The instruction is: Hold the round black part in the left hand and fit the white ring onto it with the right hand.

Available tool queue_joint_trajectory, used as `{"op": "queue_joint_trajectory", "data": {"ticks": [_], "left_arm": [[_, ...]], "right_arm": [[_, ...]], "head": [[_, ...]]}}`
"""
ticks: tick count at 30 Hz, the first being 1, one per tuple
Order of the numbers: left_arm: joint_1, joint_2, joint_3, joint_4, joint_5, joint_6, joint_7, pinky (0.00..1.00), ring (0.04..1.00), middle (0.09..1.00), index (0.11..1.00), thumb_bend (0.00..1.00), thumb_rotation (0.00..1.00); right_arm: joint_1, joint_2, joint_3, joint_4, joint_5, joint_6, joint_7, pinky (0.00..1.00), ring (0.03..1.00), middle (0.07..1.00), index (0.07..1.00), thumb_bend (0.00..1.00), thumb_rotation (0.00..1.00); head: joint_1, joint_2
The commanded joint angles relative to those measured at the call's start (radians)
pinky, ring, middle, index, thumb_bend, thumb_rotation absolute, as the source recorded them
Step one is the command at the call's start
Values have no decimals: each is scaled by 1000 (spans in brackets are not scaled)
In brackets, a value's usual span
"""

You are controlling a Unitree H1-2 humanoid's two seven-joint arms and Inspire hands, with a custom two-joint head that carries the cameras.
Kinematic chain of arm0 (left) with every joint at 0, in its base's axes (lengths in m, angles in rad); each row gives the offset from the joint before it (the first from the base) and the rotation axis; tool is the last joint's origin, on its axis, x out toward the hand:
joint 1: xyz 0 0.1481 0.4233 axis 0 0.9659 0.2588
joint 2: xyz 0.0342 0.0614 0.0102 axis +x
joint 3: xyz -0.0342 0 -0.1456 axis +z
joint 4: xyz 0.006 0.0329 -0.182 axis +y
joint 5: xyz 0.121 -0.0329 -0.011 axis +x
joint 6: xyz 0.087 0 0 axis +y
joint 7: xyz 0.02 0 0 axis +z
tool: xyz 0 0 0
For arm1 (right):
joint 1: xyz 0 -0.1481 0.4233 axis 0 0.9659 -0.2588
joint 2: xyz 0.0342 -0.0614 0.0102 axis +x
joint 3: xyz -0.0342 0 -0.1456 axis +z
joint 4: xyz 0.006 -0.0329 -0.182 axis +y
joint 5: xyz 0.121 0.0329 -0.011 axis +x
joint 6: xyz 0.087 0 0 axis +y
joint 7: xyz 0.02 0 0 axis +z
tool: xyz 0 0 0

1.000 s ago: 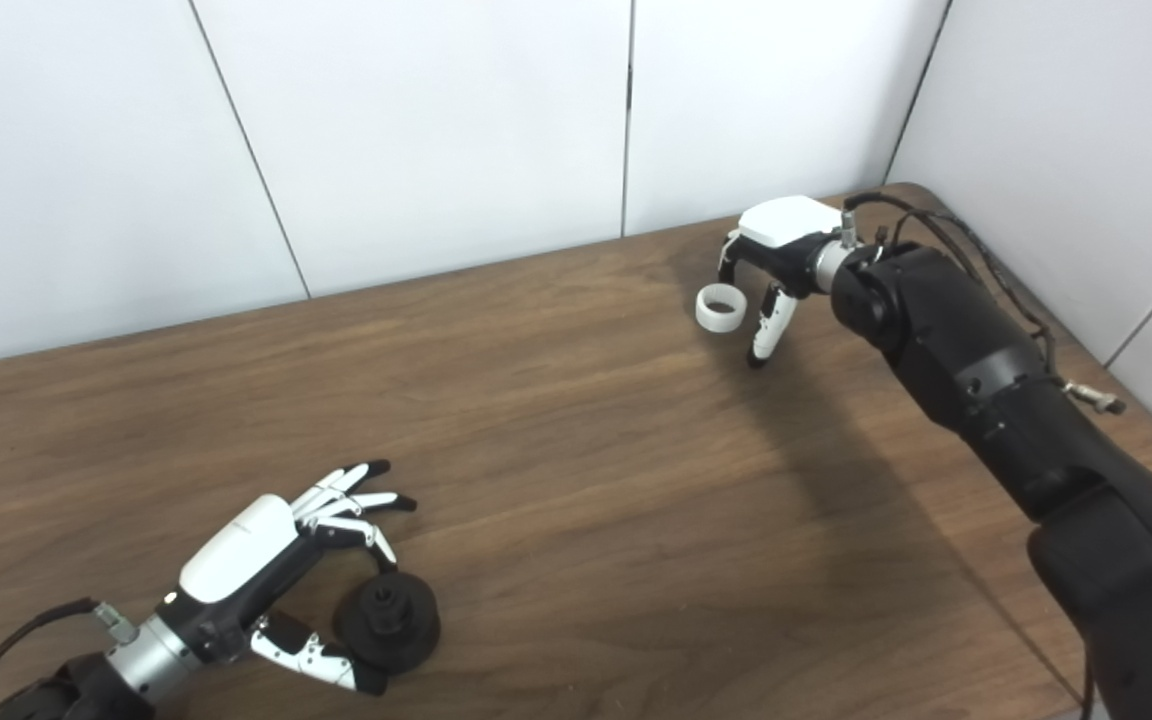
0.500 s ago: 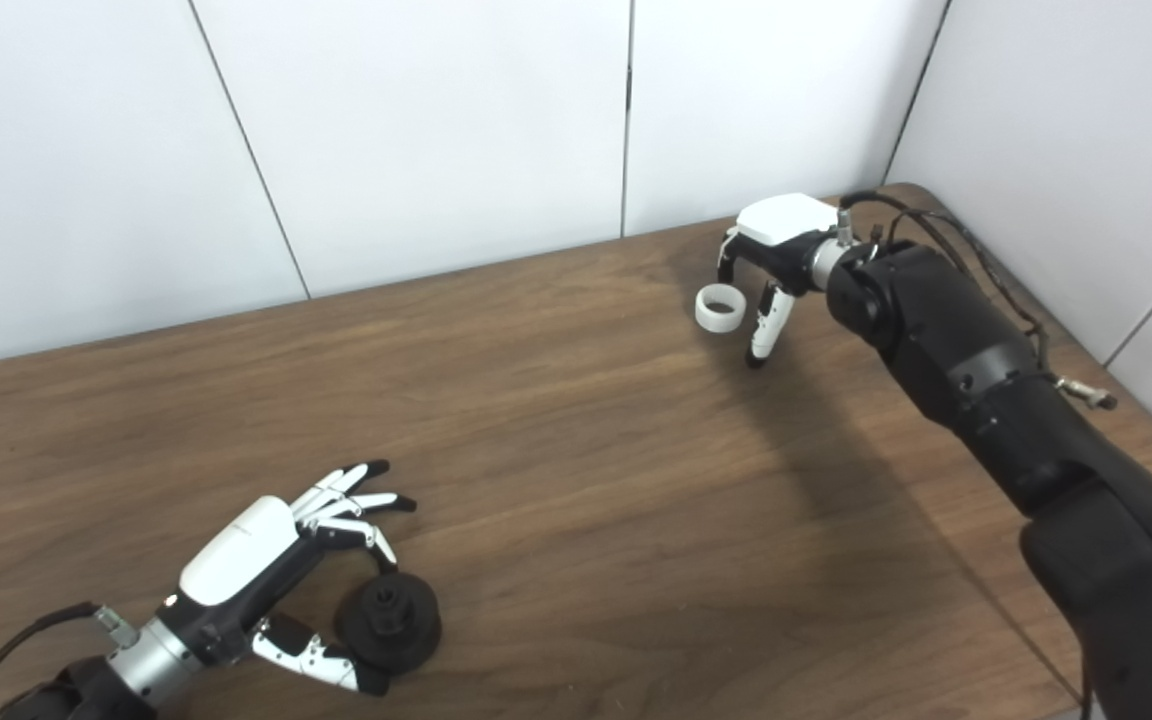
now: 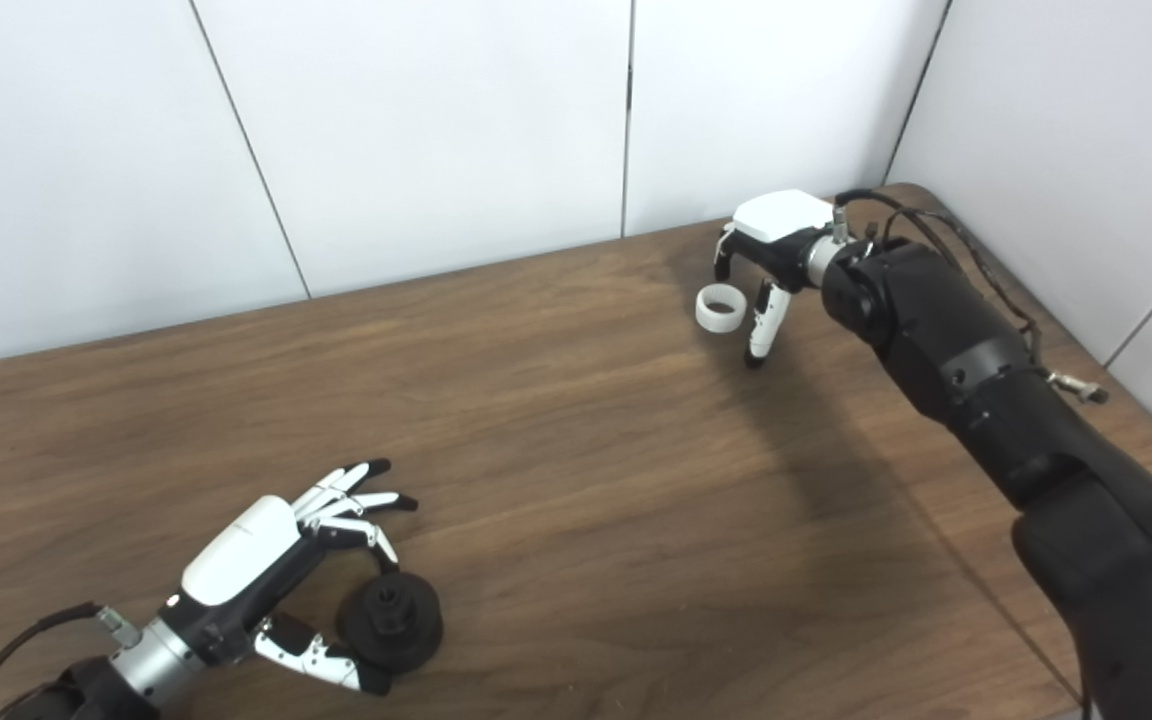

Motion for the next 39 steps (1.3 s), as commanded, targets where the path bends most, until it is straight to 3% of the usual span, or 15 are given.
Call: {"op": "queue_joint_trajectory", "data": {"ticks": [1, 31, 34, 35, 36, 39], "left_arm": [[10, 7, 1, -9, 22, 4, -38, 1000, 1000, 857, 480, 524, 59], [14, -1, 7, -9, 20, 4, -38, 1000, 1000, 860, 480, 524, 60], [16, -1, 5, -11, 19, 5, -32, 1000, 1000, 858, 480, 524, 59], [17, 1, 3, -12, 17, 5, -31, 1000, 1000, 858, 480, 524, 59], [20, 2, 5, -16, 15, 4, -33, 1000, 1000, 857, 480, 524, 58], [28, 5, 18, -30, 9, 4, -48, 1000, 1000, 857, 480, 524, 58]], "right_arm": [[-48, 0, 2, -9, 5, -10, -24, 1000, 1000, 926, 718, 905, 306], [-56, 6, 29, -4, 10, -26, -30, 1000, 999, 916, 702, 895, 279], [-55, 11, 28, 6, 7, -31, -52, 1000, 1000, 894, 618, 886, 234], [-57, 14, 32, 22, -1, -40, -80, 1000, 1000, 871, 553, 711, 191], [-58, 15, 36, 34, -9, -48, -102, 1000, 999, 833, 517, 621, 167], [-62, 15, 47, 51, -23, -57, -130, 1000, 1000, 784, 483, 536, 143]], "head": [[-1, 1], [1, 0], [-2, -3], [-2, -3], [0, 0], [-3, 3]]}}
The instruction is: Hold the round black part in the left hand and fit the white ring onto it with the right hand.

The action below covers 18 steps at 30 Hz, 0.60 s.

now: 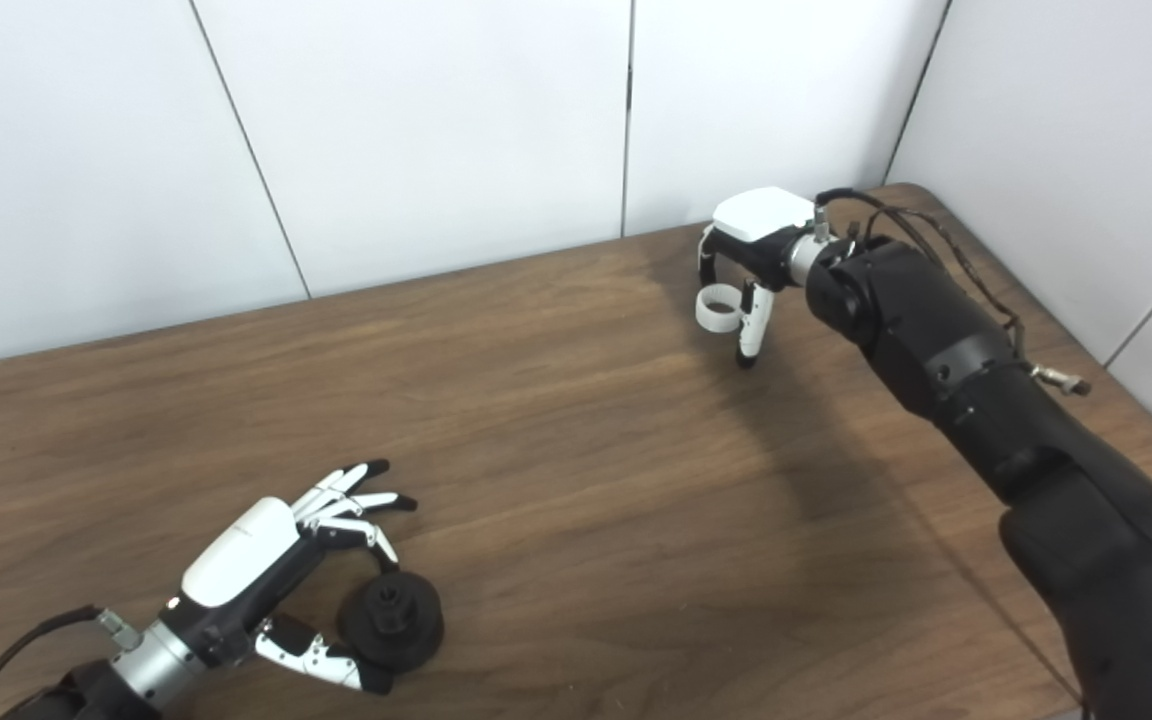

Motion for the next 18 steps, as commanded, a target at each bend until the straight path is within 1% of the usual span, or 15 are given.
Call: {"op": "queue_joint_trajectory", "data": {"ticks": [1, 5, 12, 18], "left_arm": [[13, 15, 3, -26, 10, 0, -38, 1000, 1000, 857, 480, 524, 58], [17, 21, 18, -33, 13, 0, -50, 1000, 1000, 856, 481, 524, 58], [22, 29, 26, -41, 10, 0, -57, 1000, 1000, 860, 481, 524, 60], [22, 36, 32, -40, -4, 0, -63, 1000, 1000, 862, 482, 524, 59]], "right_arm": [[-38, -1, 5, 15, -22, -2, -44, 1000, 1000, 782, 482, 530, 142], [-47, 1, 5, 11, -15, 11, -28, 1000, 1000, 796, 481, 527, 140], [-49, -4, 5, 3, -9, -7, -29, 1000, 1000, 808, 481, 526, 141], [-47, -9, 4, -8, -12, -9, -30, 1000, 1000, 810, 481, 526, 142]], "head": [[-2, 0], [-15, 0], [-24, -2], [-27, -1]]}}
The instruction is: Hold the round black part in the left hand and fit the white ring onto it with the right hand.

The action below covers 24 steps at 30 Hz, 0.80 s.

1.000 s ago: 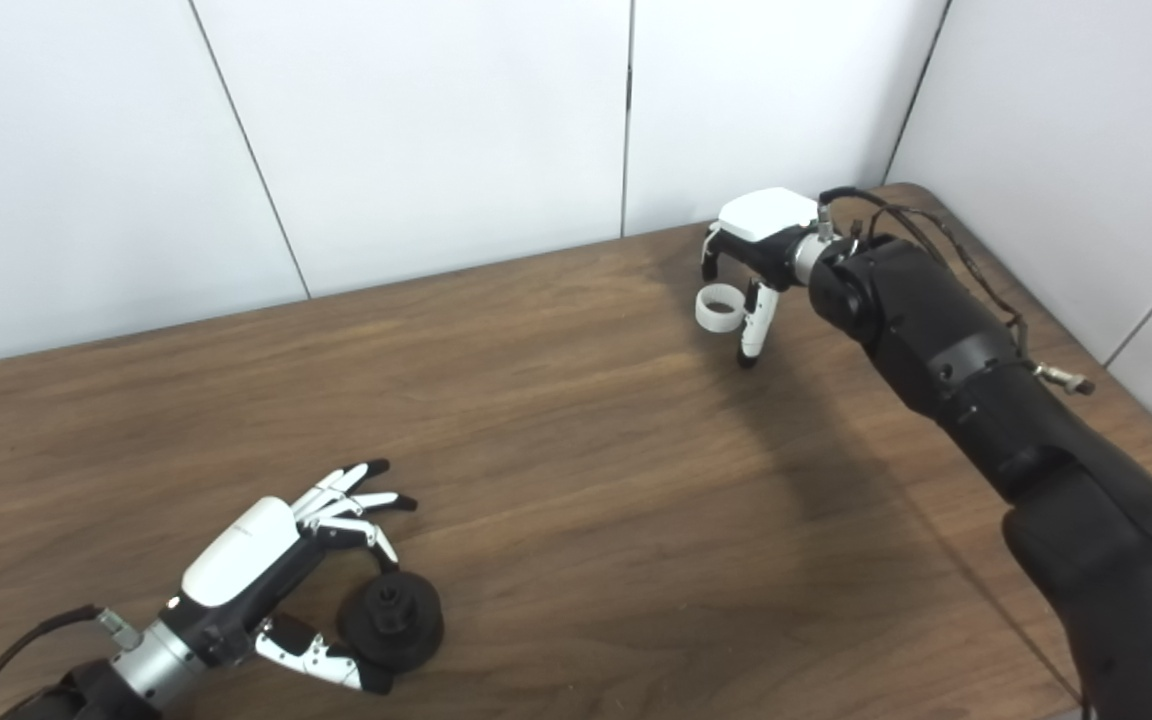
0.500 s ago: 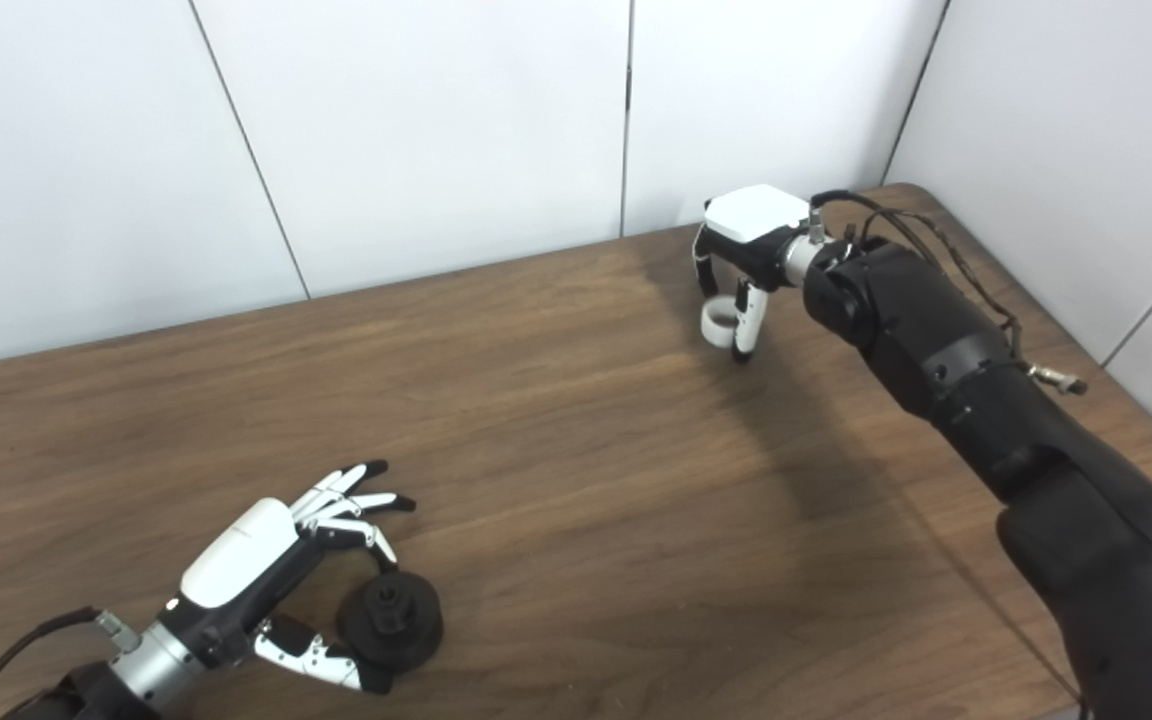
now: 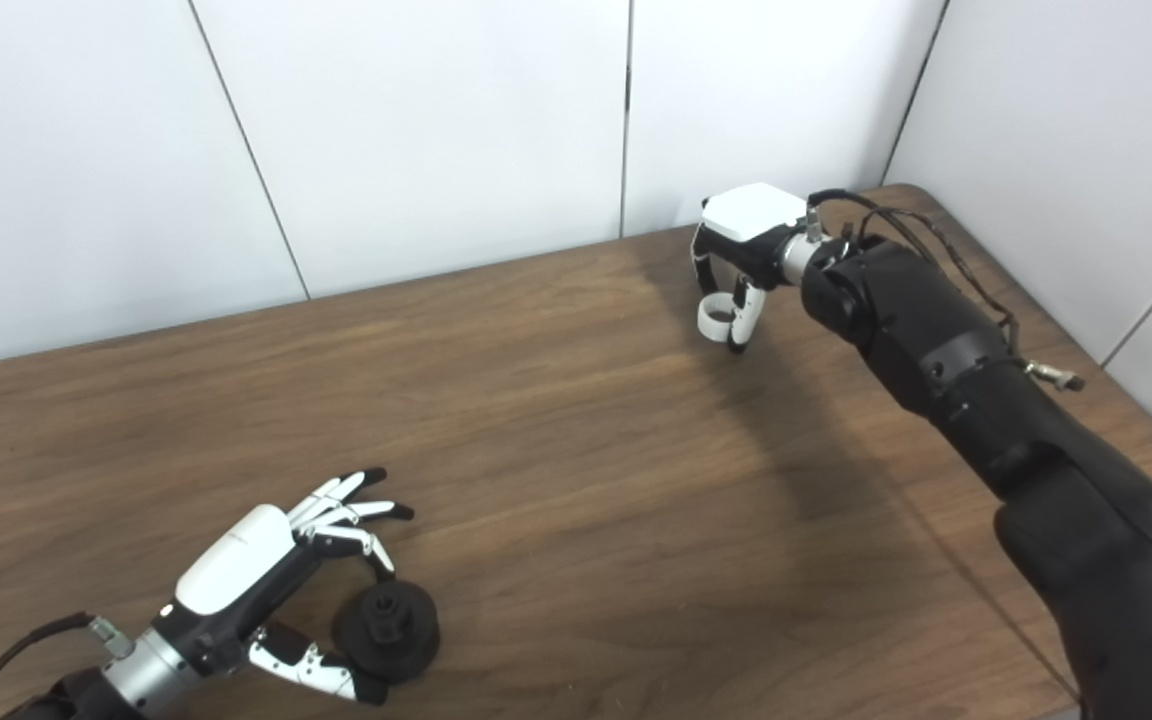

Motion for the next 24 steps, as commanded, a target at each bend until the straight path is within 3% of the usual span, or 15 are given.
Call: {"op": "queue_joint_trajectory", "data": {"ticks": [1, 15, 24], "left_arm": [[3, 33, 5, -11, 4, -1, -17, 1000, 1000, 864, 482, 524, 59], [-15, 15, -12, 45, 32, -1, -1, 1000, 1000, 860, 481, 525, 58], [-38, 18, -51, 109, 60, -2, 50, 1000, 1000, 853, 481, 524, 58]], "right_arm": [[-37, -10, -4, -19, -6, -3, -22, 1000, 1000, 809, 481, 527, 142], [-40, -17, -19, -158, 19, -61, 12, 1000, 1000, 810, 480, 526, 140], [-51, -9, -29, -318, 51, -92, 98, 1000, 1000, 806, 479, 526, 141]], "head": [[-1, 0], [32, 17], [48, 24]]}}
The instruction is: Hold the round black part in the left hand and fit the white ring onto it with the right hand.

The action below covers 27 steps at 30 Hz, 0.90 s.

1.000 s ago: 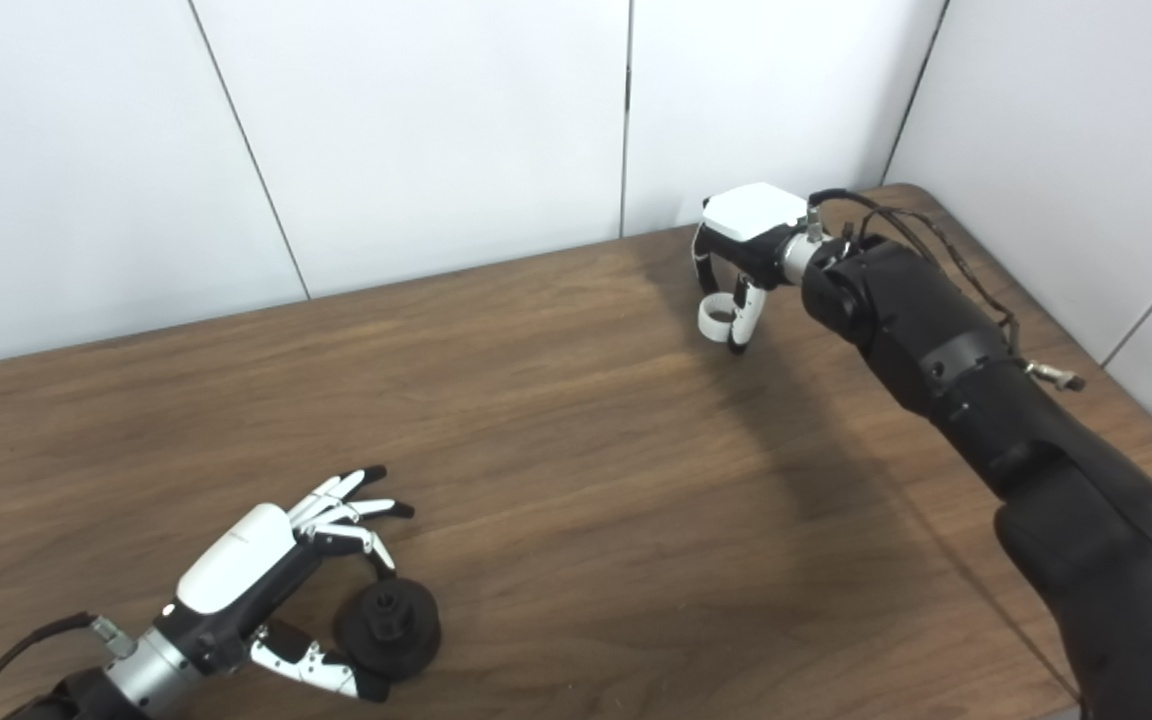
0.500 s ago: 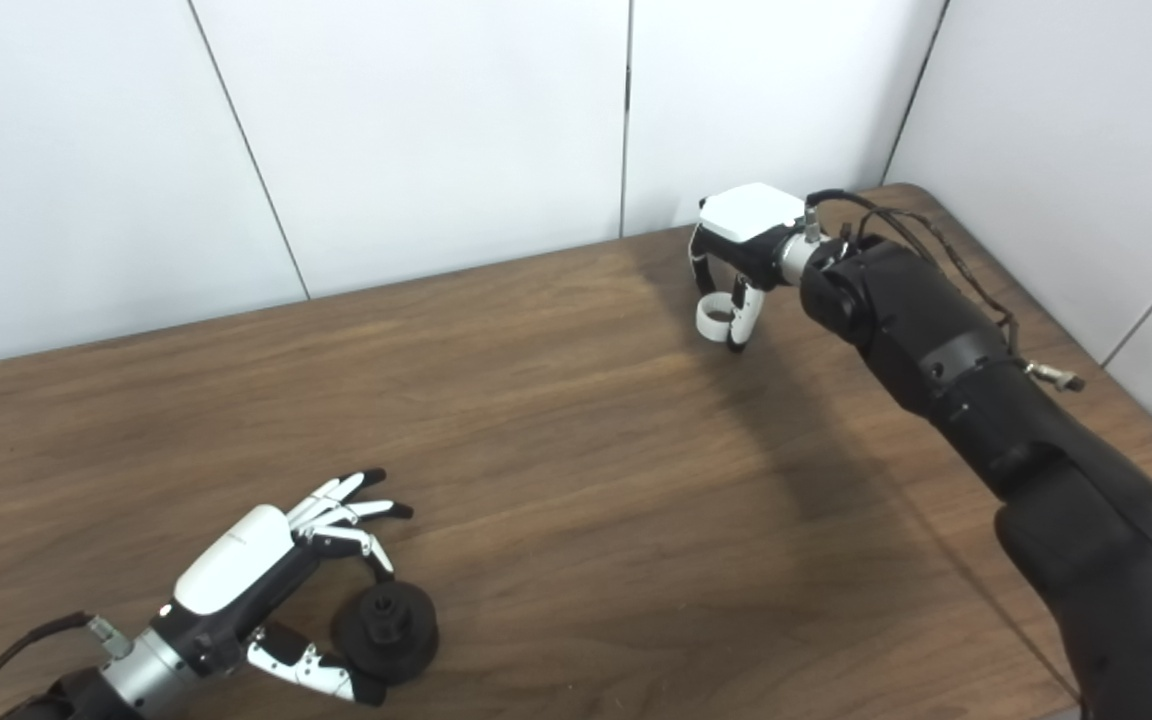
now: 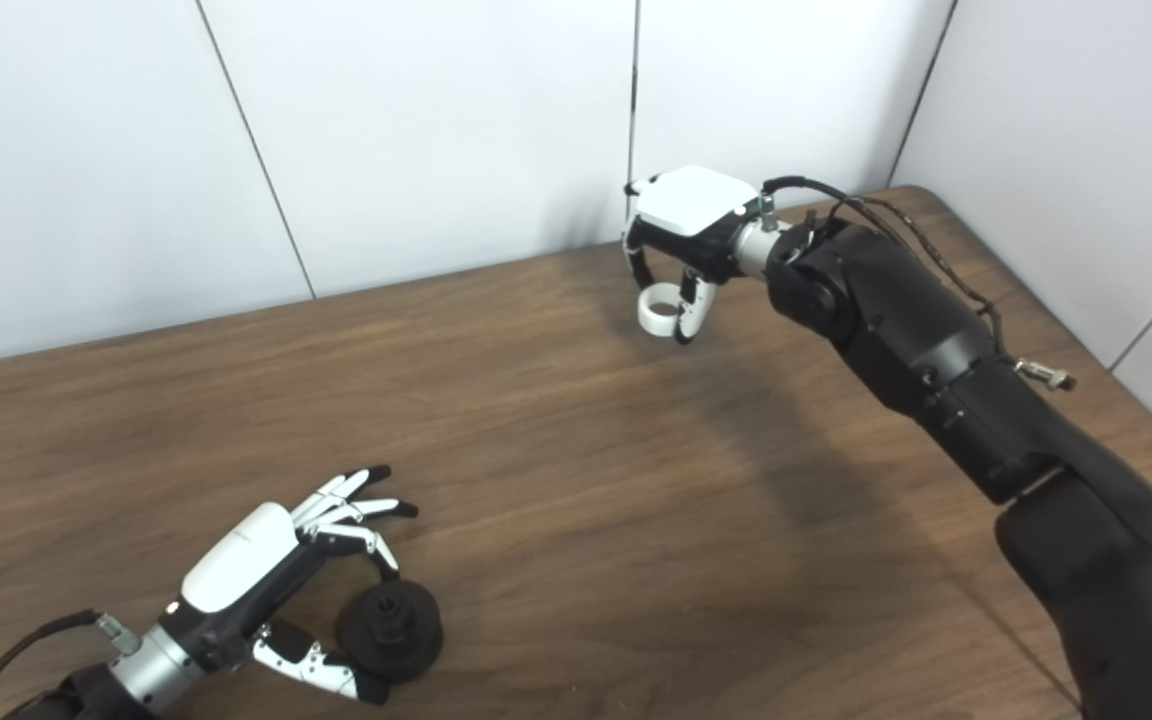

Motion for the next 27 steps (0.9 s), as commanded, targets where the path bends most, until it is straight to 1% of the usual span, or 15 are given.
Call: {"op": "queue_joint_trajectory", "data": {"ticks": [1, 7, 15, 20, 27], "left_arm": [[-12, 21, -15, 45, 54, 16, -15, 1000, 1000, 852, 481, 524, 57], [-21, 18, -29, 75, 58, 16, -1, 1000, 1000, 852, 481, 524, 58], [-27, 0, -25, 103, 91, 17, 3, 1000, 1000, 847, 481, 525, 58], [-31, -7, -18, 117, 105, 18, 11, 1000, 1000, 845, 481, 525, 57], [-23, -15, -9, 111, 108, 18, 22, 1000, 1000, 841, 481, 524, 57]], "right_arm": [[-62, -9, -22, -53, 19, -20, 14, 1000, 1000, 807, 479, 526, 141], [-70, 13, -28, -161, 50, -40, 81, 1000, 1000, 809, 479, 526, 140], [-53, 57, -38, -320, 150, -97, 135, 1000, 1000, 791, 479, 526, 139], [-35, 97, -27, -423, 216, -119, 185, 1000, 1000, 789, 479, 526, 140], [-7, 160, -13, -531, 259, -111, 247, 1000, 1000, 788, 479, 526, 141]], "head": [[4, -1], [18, 5], [57, 17], [80, 25], [125, 31]]}}
